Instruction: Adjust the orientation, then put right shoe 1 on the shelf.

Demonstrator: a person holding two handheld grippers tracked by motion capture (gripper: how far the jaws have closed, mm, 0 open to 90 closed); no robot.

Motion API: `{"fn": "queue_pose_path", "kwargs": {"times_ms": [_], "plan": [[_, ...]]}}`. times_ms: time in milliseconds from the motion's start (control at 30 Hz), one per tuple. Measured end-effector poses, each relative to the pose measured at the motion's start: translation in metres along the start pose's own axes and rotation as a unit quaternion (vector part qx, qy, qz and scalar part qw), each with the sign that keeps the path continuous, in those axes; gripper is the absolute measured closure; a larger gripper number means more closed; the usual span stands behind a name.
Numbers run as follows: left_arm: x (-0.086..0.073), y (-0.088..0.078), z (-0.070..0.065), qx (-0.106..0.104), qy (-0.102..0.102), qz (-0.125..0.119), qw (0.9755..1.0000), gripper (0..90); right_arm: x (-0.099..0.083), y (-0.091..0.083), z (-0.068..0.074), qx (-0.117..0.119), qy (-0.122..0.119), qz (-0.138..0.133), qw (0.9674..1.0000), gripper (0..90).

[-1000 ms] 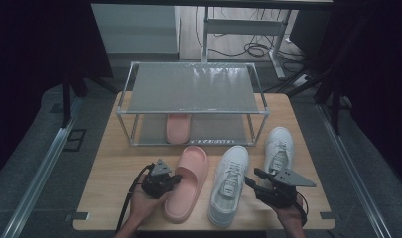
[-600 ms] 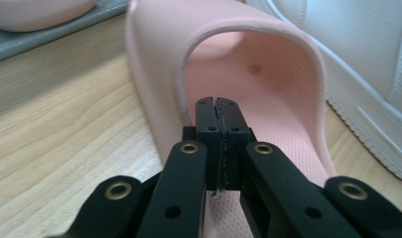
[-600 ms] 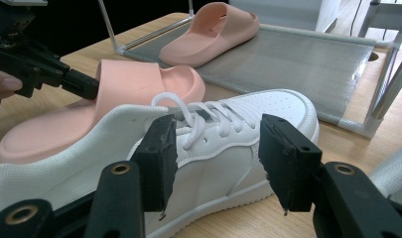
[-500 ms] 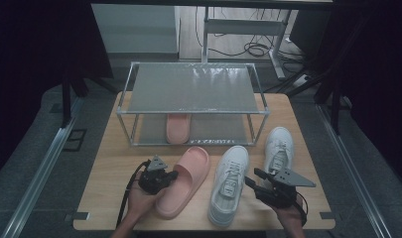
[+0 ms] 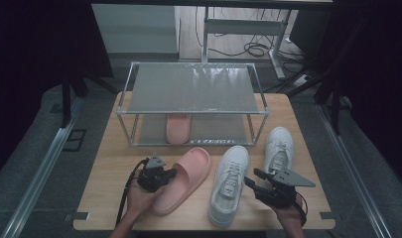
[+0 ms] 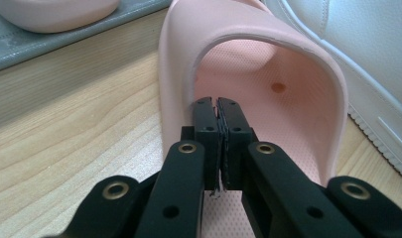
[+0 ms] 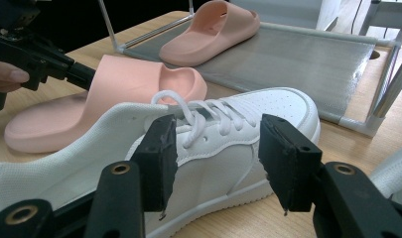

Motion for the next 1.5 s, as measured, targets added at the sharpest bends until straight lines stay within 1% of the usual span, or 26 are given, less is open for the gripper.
{"fn": "queue_pose_path", "kwargs": {"times_ms": [167,300,400,567,667,733,933,1067,1267,1400,1500], "plan": [[0.0,-0.001,-0.001,0.0,0.002,0.0,1.0,87.8,0.0,0.0,0.0,0.0,-0.001,0.0,1.0,49.6],[-0.001,-0.007,-0.004,-0.003,0.005,-0.006,1.0,85.2,0.0,0.0,0.0,-0.001,-0.001,-0.002,1.0,49.6],[-0.002,-0.015,-0.007,-0.012,0.002,-0.012,0.9999,80.4,0.001,-0.002,-0.001,-0.002,-0.002,-0.004,1.0,49.6],[-0.002,-0.028,-0.013,-0.036,-0.003,-0.022,0.9991,69.4,0.002,-0.004,-0.001,-0.003,-0.001,-0.006,1.0,49.6],[-0.004,-0.034,-0.013,-0.042,-0.005,-0.024,0.9988,61.7,0.003,-0.005,-0.001,-0.003,-0.001,-0.007,1.0,49.6],[-0.007,-0.038,-0.012,-0.043,-0.006,-0.024,0.9988,59.7,0.003,-0.005,-0.002,-0.003,-0.002,-0.007,1.0,49.6],[-0.012,-0.043,-0.013,-0.046,-0.007,-0.02,0.9987,58.9,0.002,-0.004,-0.002,-0.004,-0.002,-0.005,1.0,49.5],[-0.013,-0.046,-0.017,-0.052,-0.006,-0.021,0.9984,58.1,0.002,-0.004,-0.002,-0.005,-0.002,-0.006,1.0,49.6],[-0.012,-0.051,-0.023,-0.06,-0.005,-0.023,0.9979,54.6,0.002,-0.004,-0.003,-0.005,-0.001,-0.006,1.0,49.5],[-0.013,-0.051,-0.027,-0.068,-0.004,-0.022,0.9974,54.2,0.002,-0.005,-0.004,-0.006,0.001,-0.007,1.0,49.5],[-0.013,-0.049,-0.03,-0.07,-0.003,-0.018,0.9974,54.1,0.002,-0.005,-0.003,-0.006,0.0,-0.006,1.0,49.5]]}}
Point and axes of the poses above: each handheld gripper's, and its own axes: y roughly forward along the jaws, x roughly out of its top, z roughly to its left, the point moved 4 cm from there along y, roughly forward along the jaws, and after that the axes turned 4 degrees about x, right-handed, at the moved point
